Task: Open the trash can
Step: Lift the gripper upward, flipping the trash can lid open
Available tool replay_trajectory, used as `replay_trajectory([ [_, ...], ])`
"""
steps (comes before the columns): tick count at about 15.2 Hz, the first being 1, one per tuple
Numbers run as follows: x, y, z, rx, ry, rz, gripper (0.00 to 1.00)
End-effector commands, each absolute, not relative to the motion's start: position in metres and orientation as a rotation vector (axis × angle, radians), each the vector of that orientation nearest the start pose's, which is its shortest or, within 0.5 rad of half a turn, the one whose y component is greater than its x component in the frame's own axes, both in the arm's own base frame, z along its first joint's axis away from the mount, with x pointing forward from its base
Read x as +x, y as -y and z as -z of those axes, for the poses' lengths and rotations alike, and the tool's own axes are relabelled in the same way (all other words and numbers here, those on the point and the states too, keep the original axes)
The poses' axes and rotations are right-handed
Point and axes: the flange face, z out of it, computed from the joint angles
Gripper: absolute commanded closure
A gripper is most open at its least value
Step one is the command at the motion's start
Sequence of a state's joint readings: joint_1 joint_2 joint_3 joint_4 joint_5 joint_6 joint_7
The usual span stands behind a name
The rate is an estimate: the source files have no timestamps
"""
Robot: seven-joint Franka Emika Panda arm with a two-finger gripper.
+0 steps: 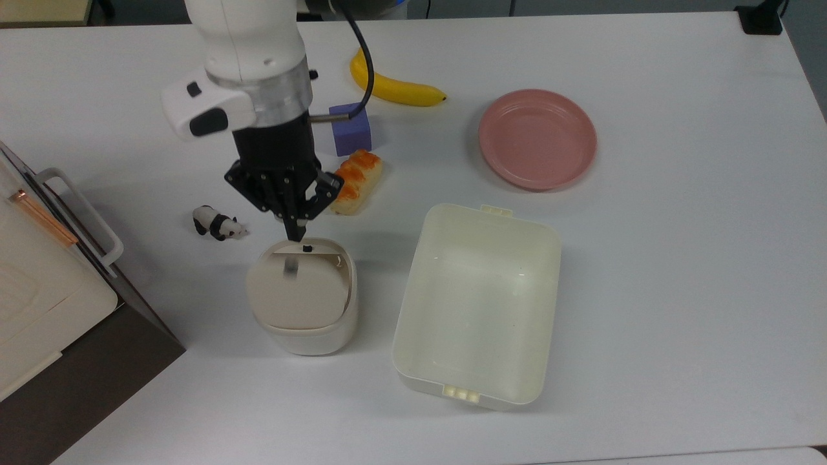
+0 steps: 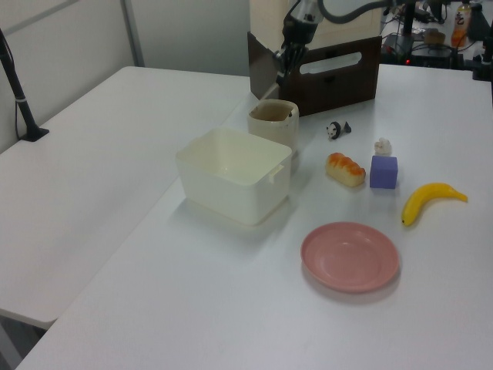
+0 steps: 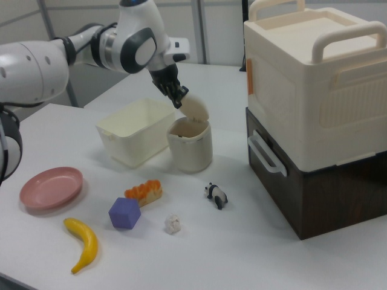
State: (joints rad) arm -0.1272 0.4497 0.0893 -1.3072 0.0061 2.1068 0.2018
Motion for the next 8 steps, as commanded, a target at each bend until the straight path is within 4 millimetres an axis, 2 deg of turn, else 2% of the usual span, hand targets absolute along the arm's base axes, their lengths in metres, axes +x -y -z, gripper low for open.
replay_trajectory([
  [1,0.696,0.031,-0.563,-2.997,-0.405,0.496,1.0],
  [4,0.679,0.026,-0.587,-2.985,-0.392,0.446,1.0],
  [7,0.667,0.025,-0.58,-3.017,-0.368,0.306,1.0],
  [8,0.664,0.025,-0.576,-3.025,-0.365,0.26,0.89],
])
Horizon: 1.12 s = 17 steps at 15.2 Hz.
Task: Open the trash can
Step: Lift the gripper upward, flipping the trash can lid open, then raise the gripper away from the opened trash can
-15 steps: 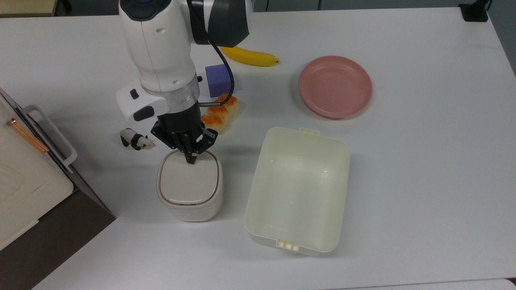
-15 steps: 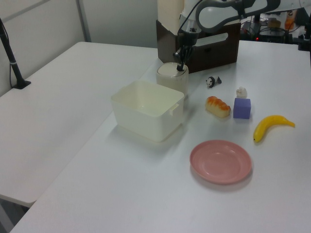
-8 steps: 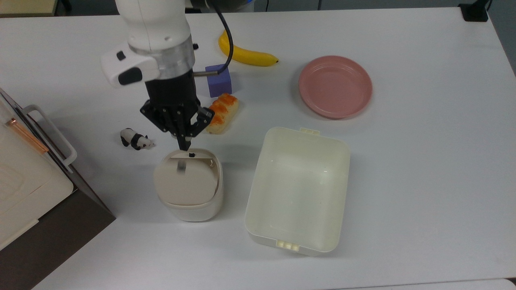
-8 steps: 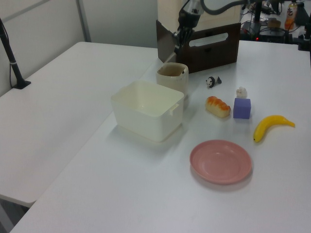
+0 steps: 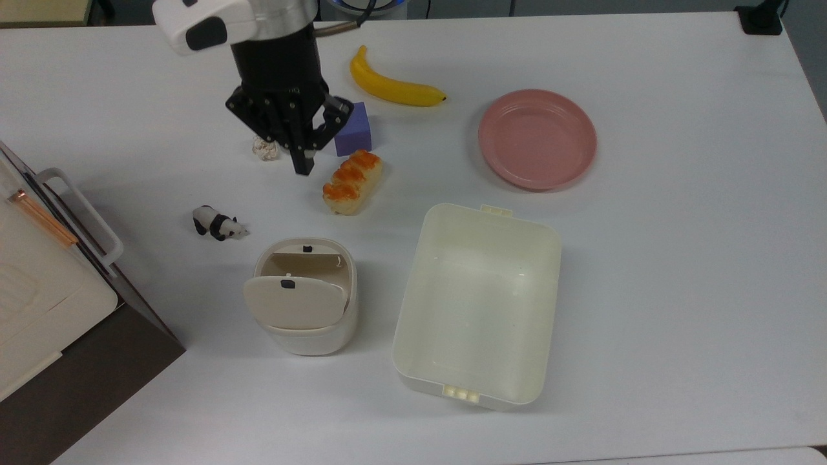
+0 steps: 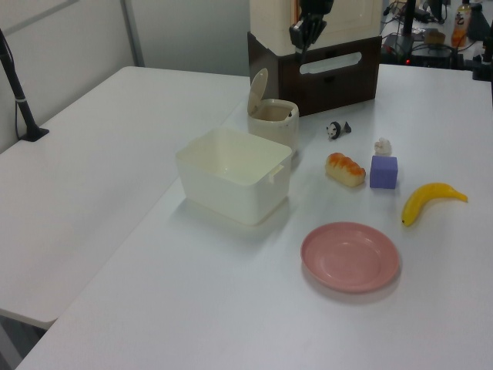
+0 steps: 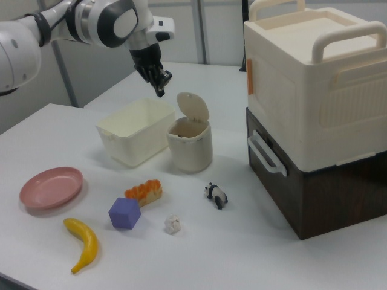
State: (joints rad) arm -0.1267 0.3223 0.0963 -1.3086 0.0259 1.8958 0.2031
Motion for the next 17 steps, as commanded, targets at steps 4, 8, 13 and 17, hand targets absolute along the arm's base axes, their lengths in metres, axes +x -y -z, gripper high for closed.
replay_trajectory([
  [4,0.653,0.034,-0.579,-3.036,-0.372,0.196,0.34],
  [8,0.644,0.037,-0.579,-3.053,-0.314,0.143,0.01],
  [13,0.628,0.036,-0.565,-3.078,-0.165,0.009,0.0],
  [17,0.619,0.037,-0.529,-3.091,-0.128,-0.111,0.0],
])
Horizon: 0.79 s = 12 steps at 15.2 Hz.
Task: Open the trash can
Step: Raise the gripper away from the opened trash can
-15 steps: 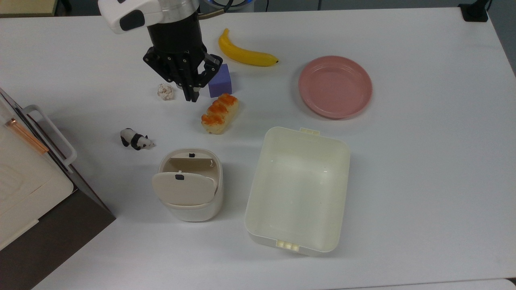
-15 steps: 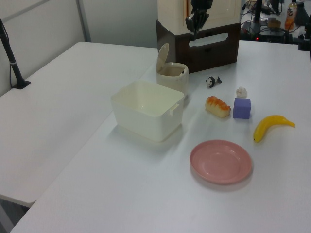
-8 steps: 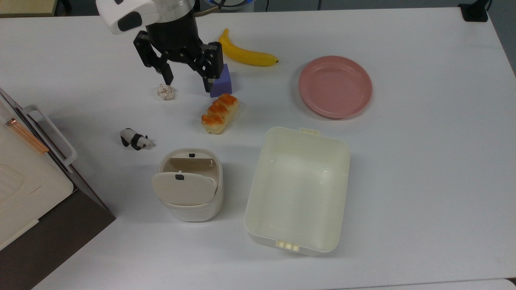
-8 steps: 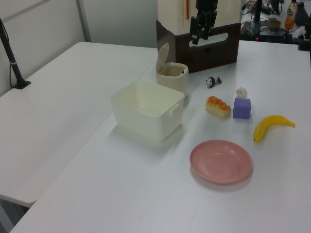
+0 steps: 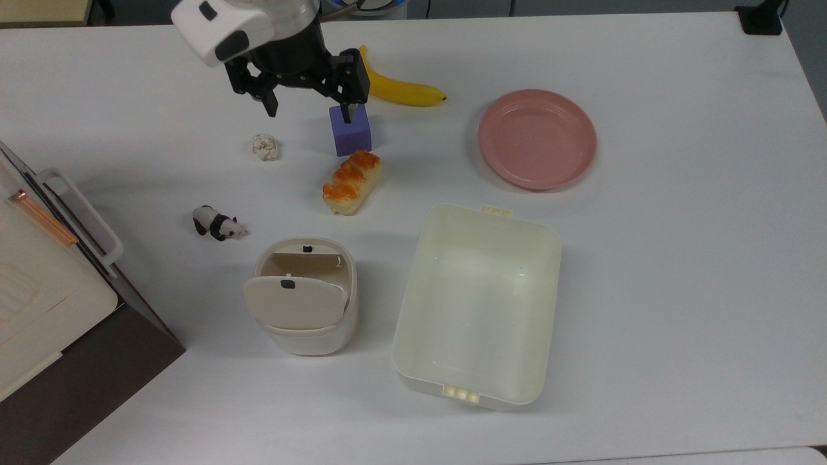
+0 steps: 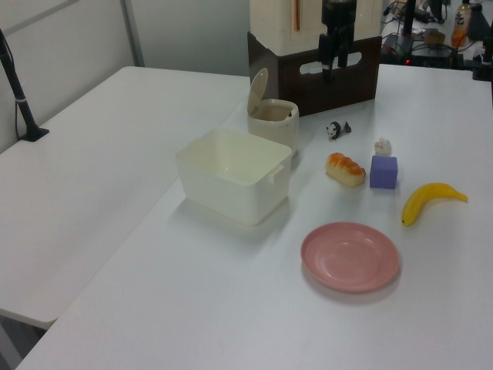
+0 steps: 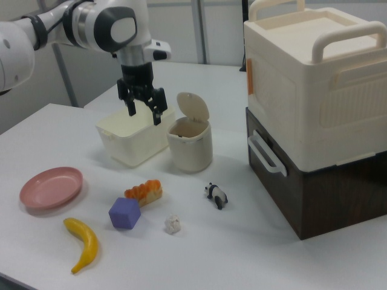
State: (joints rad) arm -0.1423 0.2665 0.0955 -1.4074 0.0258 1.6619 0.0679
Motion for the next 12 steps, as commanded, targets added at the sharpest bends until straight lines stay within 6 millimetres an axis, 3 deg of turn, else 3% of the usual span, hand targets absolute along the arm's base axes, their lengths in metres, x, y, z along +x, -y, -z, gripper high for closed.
replay_trajectory([
  [1,0.617,0.039,-0.517,-3.116,-0.119,-0.153,0.0],
  [4,0.608,0.054,-0.477,-3.175,-0.093,-0.267,0.0],
  [6,0.606,0.069,-0.445,-3.204,-0.104,-0.251,0.0],
  [9,0.609,0.086,-0.427,-3.224,-0.139,-0.118,0.0],
  [12,0.613,0.088,-0.42,-3.221,-0.227,0.049,0.0],
])
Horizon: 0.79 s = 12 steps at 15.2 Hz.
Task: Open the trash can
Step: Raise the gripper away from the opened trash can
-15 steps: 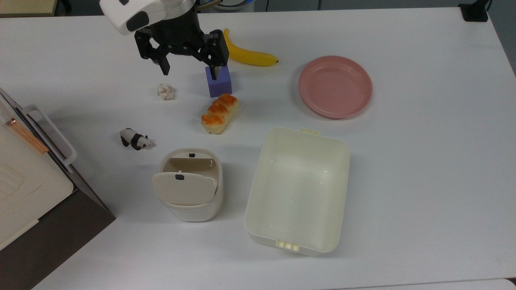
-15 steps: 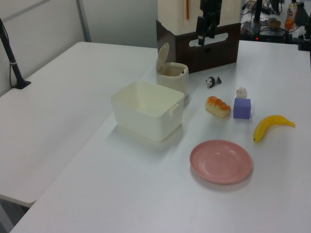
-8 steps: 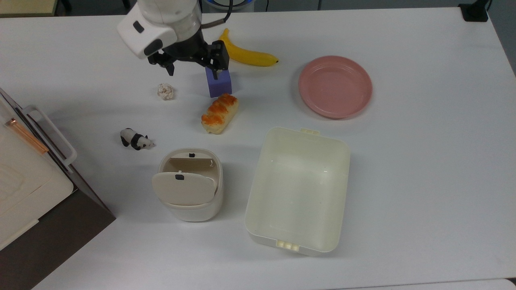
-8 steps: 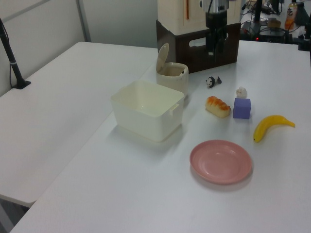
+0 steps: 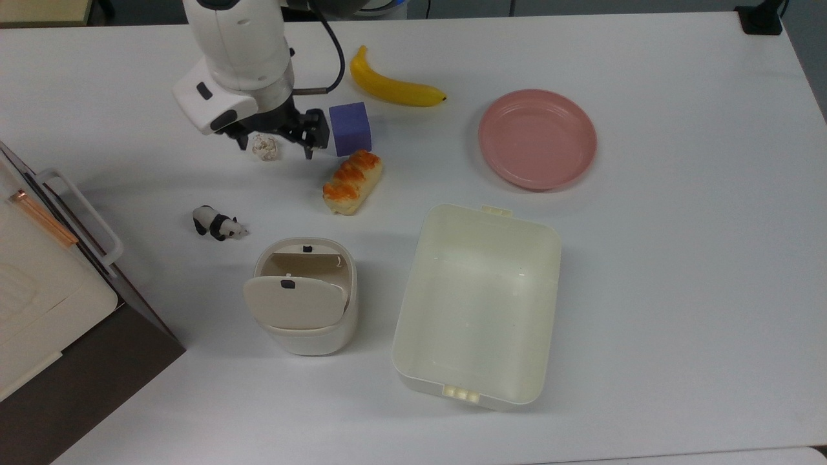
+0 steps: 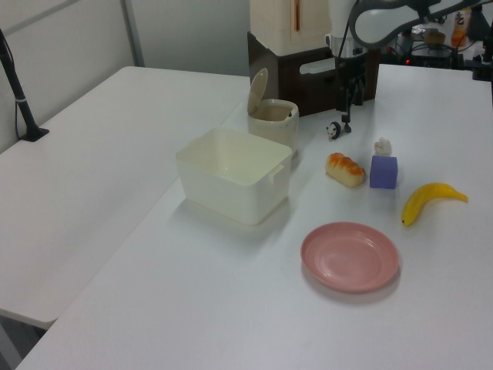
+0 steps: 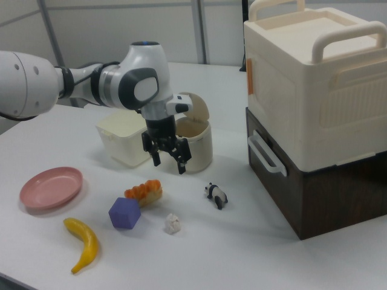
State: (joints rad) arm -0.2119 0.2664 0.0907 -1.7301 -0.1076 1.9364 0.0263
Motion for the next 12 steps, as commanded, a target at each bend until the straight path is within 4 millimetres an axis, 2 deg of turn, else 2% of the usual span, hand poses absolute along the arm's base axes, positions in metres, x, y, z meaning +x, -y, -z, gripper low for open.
replay_trajectory([
  [1,0.612,0.087,-0.414,-3.218,-0.245,0.075,0.0],
  [3,0.606,0.085,-0.408,-3.217,-0.244,0.098,0.0],
  [10,0.578,0.081,-0.418,-3.231,-0.189,0.089,0.0],
  [12,0.568,0.078,-0.411,-3.234,-0.18,0.062,0.0],
])
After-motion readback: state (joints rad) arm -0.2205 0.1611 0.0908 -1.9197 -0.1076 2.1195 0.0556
